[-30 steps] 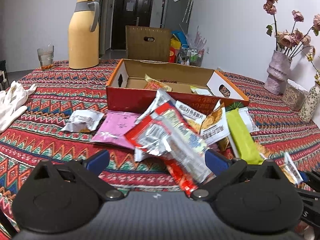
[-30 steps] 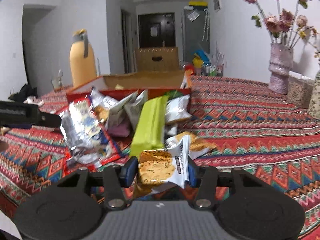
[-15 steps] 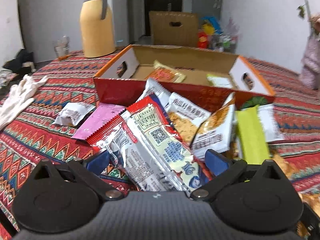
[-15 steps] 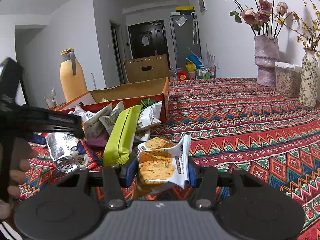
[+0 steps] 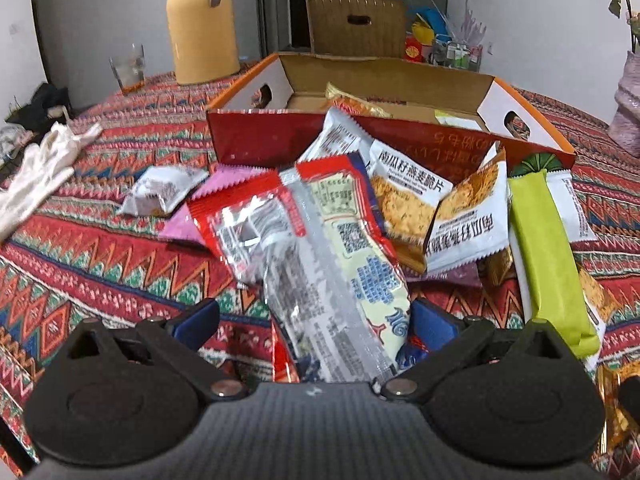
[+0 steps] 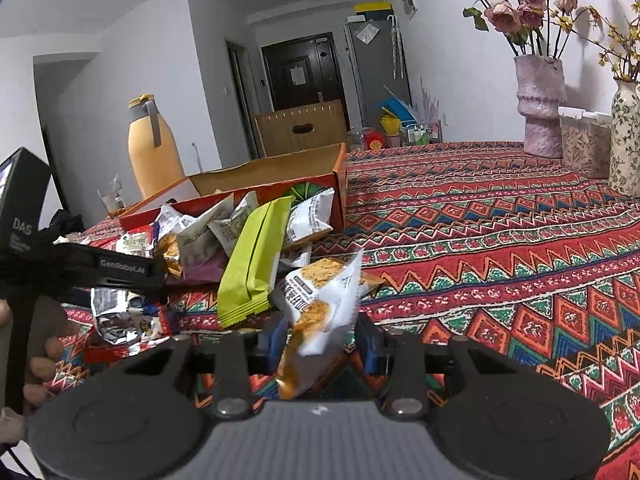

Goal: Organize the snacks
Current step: 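Grasp the red-white snack bag with the left tool while the right tool grasps a white pack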

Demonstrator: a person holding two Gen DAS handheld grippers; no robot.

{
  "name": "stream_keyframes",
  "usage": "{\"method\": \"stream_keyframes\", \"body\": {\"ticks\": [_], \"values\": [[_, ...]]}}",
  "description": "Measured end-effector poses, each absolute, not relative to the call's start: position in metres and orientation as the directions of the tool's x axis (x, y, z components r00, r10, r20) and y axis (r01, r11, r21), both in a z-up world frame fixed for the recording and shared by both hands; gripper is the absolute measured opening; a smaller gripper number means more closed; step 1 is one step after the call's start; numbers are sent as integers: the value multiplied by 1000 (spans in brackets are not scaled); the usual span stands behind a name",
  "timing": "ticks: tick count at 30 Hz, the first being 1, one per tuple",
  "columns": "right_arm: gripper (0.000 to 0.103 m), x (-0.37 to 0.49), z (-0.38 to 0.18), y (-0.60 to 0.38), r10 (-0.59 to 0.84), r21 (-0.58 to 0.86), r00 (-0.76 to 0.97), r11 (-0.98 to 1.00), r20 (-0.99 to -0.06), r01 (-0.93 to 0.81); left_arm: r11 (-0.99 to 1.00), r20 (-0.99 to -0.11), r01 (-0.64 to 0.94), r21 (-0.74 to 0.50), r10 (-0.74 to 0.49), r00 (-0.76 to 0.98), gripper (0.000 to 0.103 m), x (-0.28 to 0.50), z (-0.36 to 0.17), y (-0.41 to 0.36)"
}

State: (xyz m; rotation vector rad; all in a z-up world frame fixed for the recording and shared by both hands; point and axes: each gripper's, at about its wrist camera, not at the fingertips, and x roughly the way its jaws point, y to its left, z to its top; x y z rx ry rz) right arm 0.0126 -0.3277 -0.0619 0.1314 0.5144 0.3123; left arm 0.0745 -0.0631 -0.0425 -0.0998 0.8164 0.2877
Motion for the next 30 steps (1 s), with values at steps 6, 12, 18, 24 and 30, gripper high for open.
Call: {"method": "stream_keyframes", "body": {"ticks": [6,12,18,24,30], "values": [[24,13,-60,-321,321,191,822,946,-469,-261,961,-758,-274,-33,154,633,103,74,-51,-53],[14,11,-56,-317,317,188,824,948,-470,-258,969,-731,-236,-69,112,673,71,64,-46,-47],[14,7,-50,-312,302,177,834,953,-461,-246,978,-723,-190,-87,69,687,52,53,-42,-40],[14,2,-43,-305,293,160,841,956,-454,-247,983,-712,-157,-97,42,701,46,43,-37,-33],[14,-1,-33,-297,287,143,851,958,-439,-249,988,-673,-102,-115,-1,739,44,31,-21,-27]]}}
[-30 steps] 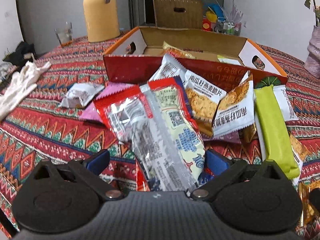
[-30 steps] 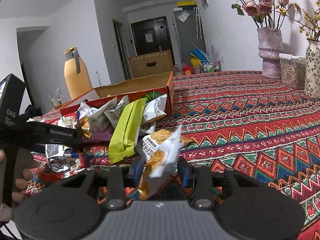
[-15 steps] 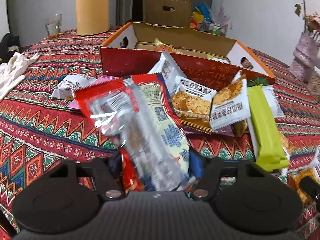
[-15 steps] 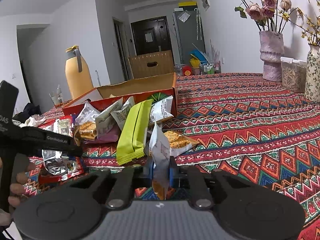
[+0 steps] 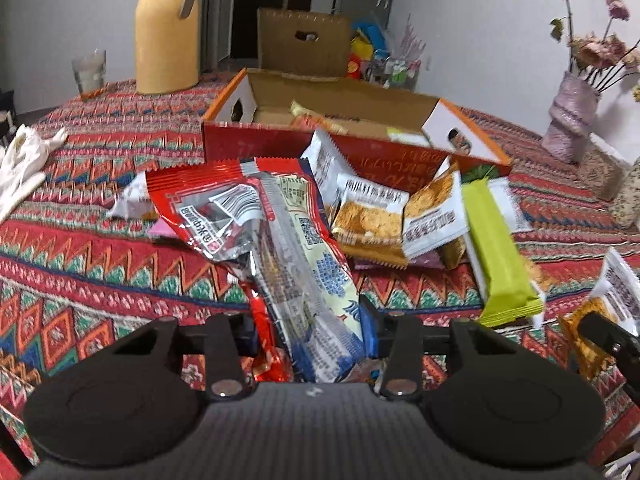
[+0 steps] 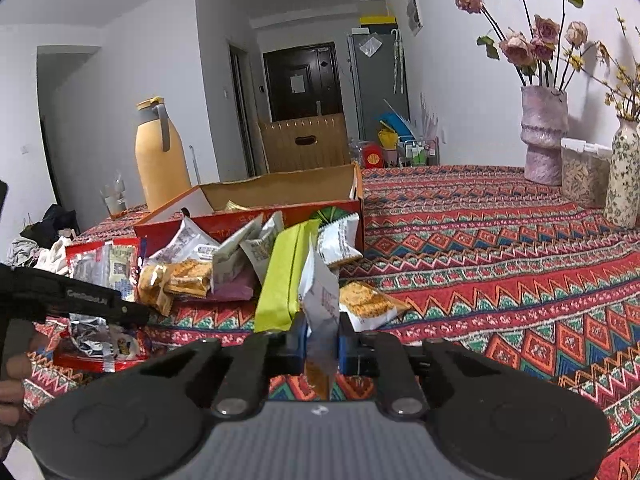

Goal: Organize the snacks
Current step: 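Grasp the red-white snack bag with the left tool while the right tool grasps a white pack, then lower both held packs into the box and open both tools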

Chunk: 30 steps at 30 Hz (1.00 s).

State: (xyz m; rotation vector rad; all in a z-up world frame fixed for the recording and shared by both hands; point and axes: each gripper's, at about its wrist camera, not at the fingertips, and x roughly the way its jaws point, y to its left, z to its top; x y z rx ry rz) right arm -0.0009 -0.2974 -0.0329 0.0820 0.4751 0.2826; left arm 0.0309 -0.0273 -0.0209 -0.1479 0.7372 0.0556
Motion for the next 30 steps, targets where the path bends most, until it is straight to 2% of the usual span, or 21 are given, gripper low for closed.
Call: {"method": "stream_keyframes", "body": {"ticks": [14,30], "values": [[14,30,6,-275,280,117,885,960,-371,-254,996,-571,-26,-88,-29,820,44,50,33,-17],[14,134,40,-244,293,111,893,956,-343,-271,994,-511,-22,-105,-35,859,44,132,68,-10]]}}
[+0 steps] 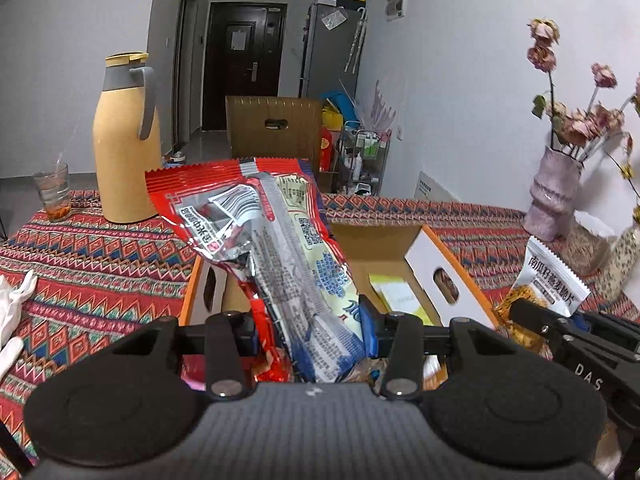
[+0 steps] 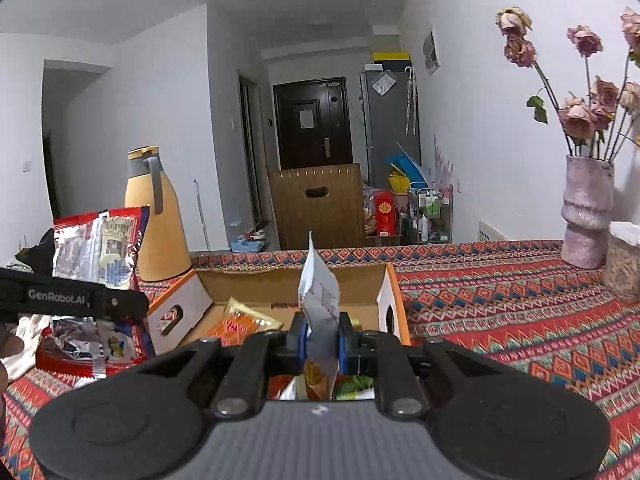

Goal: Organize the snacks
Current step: 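Lower both held packs into the box and open both tools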

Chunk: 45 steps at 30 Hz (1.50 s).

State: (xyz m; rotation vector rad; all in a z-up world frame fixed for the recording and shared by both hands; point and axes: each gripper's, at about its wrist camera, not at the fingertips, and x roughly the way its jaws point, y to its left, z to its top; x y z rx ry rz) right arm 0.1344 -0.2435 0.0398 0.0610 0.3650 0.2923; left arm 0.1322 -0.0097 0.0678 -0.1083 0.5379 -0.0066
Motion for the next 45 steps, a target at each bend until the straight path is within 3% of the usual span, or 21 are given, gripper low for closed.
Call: {"method": "stream_keyframes", "body": {"ticks": [23,26,27,29,31,34,35,37,45], "values": [[14,246,-11,-220,289,175,833,957,-473,-232,978,-614,-99,-182,-35,789,44,235,2,6],[18,249,-16,-219,280,170,828,960,-487,-224,979,-621,-96,-183,-39,783,47,235,0,7],[18,248,-16,-219,274,167,829,961,-487,-219,979,-621,-94,-183,-41,783,53,234,-1,6],[29,247,-16,-221,267,169,833,963,-485,-210,979,-622,-92,-180,-41,782,62,233,-1,6],[65,244,-15,-223,255,169,844,966,-471,-197,980,-610,-93,-175,-34,791,77,228,1,5],[92,236,-10,-228,236,167,867,970,-438,-179,982,-579,-101,-157,-9,815,97,221,8,3],[95,233,-8,-231,234,173,873,969,-428,-176,982,-570,-109,-151,4,822,103,219,11,3],[103,231,-6,-235,234,183,876,968,-422,-170,982,-554,-131,-136,34,832,103,214,16,4],[103,225,3,-240,233,196,885,966,-402,-166,981,-535,-155,-118,69,842,103,206,29,5]]}}
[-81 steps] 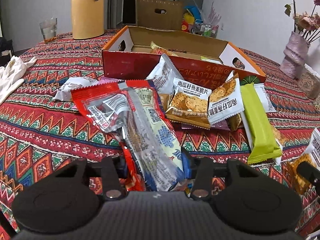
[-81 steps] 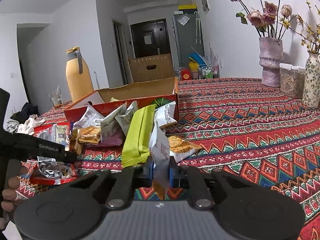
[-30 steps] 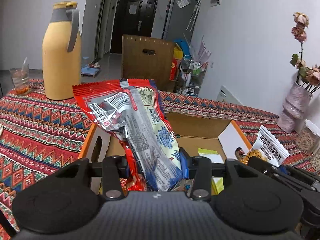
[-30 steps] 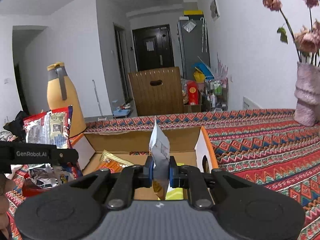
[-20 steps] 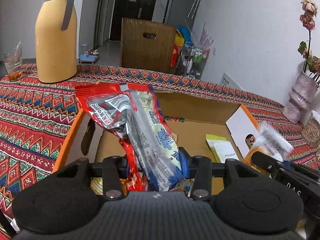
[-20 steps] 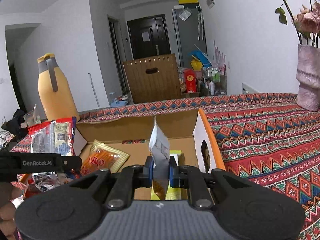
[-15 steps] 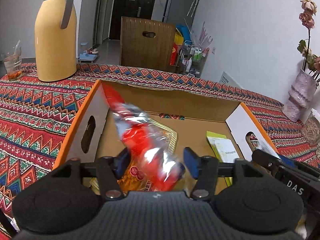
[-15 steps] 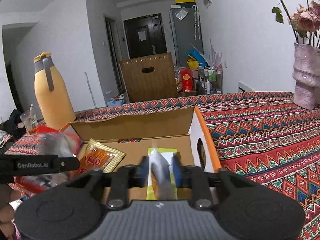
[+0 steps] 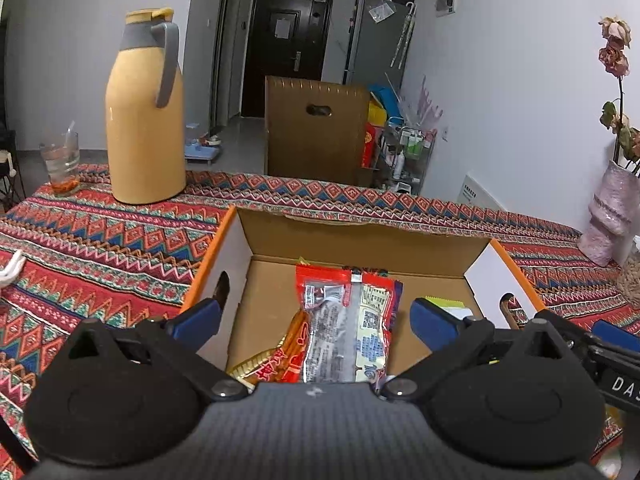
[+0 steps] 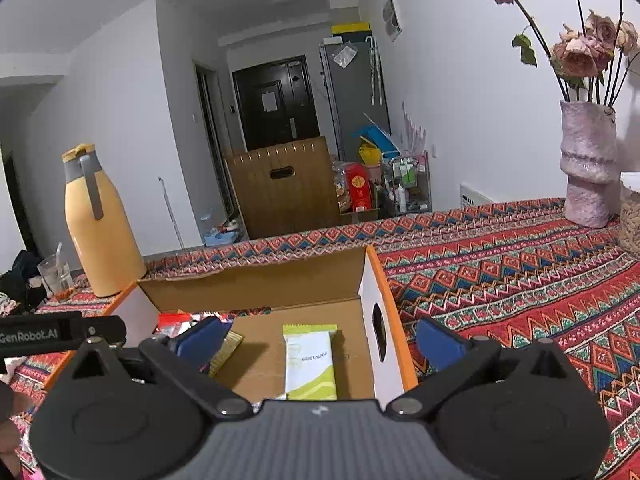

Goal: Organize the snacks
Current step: 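Lower both held packs into the box and open both tools, then reach back to the pile and grasp the green bar with the right tool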

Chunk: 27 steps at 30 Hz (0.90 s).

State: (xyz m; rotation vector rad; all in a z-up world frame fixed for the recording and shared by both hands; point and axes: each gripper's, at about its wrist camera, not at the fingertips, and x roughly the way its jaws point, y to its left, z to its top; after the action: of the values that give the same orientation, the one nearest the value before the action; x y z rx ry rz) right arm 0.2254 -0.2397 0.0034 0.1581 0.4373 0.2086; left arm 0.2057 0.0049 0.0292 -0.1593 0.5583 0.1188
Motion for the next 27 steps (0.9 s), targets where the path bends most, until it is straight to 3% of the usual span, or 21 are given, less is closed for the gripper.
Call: {"method": "stream_keyframes", "body": {"ticks": [16,23,27], "values": [[103,151,24,-241,241,113,912,970,-331,-215,990,-492,-121,-72,71,868,103,141,53,10],[103,112,5,-239,240,53,893,970,-380,-238,993,-513,-104,-58,60,856,103,109,35,16],[91,97,-10,-238,242,41,874,968,-421,-248,991,-545,-105,-78,46,837,103,93,17,21]]}}
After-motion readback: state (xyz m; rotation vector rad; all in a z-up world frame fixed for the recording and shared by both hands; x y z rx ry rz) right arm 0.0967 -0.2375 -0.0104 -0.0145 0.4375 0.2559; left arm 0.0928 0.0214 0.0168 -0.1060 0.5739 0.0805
